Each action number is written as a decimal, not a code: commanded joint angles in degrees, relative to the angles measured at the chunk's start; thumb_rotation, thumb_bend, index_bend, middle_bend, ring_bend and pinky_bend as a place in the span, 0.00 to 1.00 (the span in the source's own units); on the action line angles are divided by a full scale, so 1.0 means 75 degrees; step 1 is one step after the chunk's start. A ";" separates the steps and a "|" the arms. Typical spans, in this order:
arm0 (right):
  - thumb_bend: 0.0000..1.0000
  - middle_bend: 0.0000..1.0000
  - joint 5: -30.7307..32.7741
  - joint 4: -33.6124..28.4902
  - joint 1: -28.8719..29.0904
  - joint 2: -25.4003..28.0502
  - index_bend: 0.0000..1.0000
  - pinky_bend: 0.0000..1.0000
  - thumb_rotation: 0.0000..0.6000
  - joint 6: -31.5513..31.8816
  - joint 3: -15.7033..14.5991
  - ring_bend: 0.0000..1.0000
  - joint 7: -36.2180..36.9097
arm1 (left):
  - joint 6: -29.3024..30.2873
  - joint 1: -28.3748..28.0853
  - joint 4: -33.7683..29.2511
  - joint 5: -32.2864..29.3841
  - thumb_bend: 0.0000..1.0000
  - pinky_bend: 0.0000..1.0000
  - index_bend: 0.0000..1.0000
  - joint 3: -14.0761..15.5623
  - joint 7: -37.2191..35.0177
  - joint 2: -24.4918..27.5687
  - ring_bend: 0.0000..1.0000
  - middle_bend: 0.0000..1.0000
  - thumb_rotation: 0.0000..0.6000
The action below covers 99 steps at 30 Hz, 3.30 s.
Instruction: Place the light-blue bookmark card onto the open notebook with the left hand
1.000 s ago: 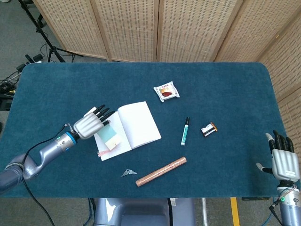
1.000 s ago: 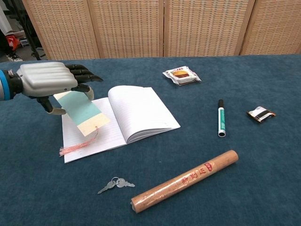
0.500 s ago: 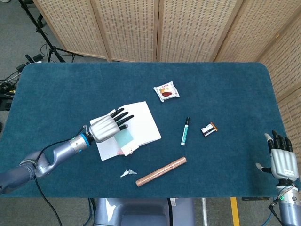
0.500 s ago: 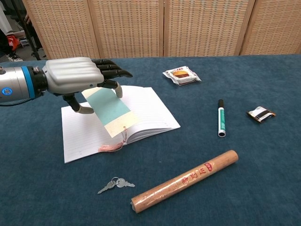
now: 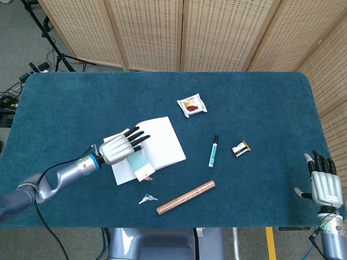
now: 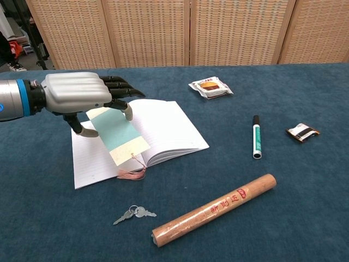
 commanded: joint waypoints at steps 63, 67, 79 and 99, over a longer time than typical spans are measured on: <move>0.16 0.00 0.0077 0.0148 0.0067 -0.0192 0.07 0.00 1.00 0.0043 -0.0016 0.00 -0.0255 | 0.0070 -0.0164 0.2166 0.0070 0.19 0.00 0.39 0.0708 -0.0992 -0.1041 0.00 0.00 1.00; 0.16 0.00 0.0065 0.0145 0.0062 -0.0194 0.07 0.00 1.00 0.0061 -0.0018 0.00 -0.0252 | 0.0141 -0.0152 0.2193 0.0033 0.18 0.00 0.39 0.0680 -0.0984 -0.1054 0.00 0.00 1.00; 0.16 0.00 0.0020 0.0127 0.0059 -0.0179 0.07 0.00 1.00 0.0066 -0.0036 0.00 -0.0214 | 0.0555 0.0141 0.1652 -0.0568 0.17 0.00 0.34 0.0249 -0.1662 -0.0858 0.00 0.00 1.00; 0.16 0.00 -0.0827 -0.0213 -0.0071 -0.0007 0.07 0.00 1.00 0.0580 -0.0262 0.00 0.0236 | -0.0161 0.1216 -0.3481 -0.2961 0.12 0.00 0.08 -0.0384 -0.0204 0.1812 0.00 0.00 1.00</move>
